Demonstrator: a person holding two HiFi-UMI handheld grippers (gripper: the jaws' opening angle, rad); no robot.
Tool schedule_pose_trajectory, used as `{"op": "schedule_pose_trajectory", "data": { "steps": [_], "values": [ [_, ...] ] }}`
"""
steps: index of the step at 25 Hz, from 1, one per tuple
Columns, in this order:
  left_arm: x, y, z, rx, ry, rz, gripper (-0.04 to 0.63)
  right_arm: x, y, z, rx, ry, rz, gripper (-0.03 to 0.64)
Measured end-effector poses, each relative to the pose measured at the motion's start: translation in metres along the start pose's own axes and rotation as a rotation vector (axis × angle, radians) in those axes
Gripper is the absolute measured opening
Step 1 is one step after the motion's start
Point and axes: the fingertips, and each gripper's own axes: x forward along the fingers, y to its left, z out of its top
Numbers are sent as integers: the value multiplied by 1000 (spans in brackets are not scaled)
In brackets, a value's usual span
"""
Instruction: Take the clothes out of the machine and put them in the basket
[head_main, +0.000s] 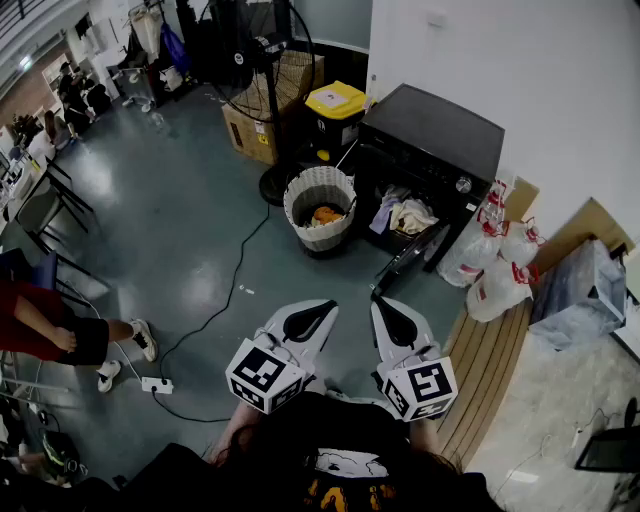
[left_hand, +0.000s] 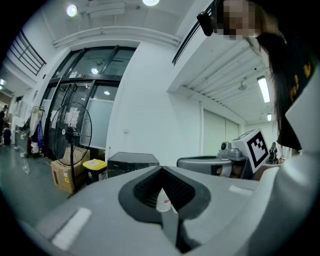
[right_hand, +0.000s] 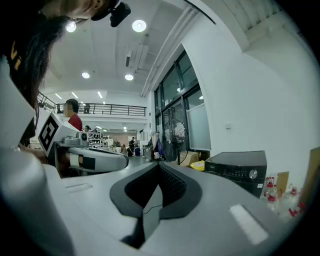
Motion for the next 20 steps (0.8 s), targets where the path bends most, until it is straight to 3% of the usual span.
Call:
{"op": "schedule_pose_trajectory", "data": {
  "steps": [11,20],
  "values": [
    [0,24,-14,-21,49,15,0,30,-1,-10,34,8,15,15],
    [29,91,-14,-18,47,-28,0,98,-13,-11,36,35,-19,27]
  ]
}}
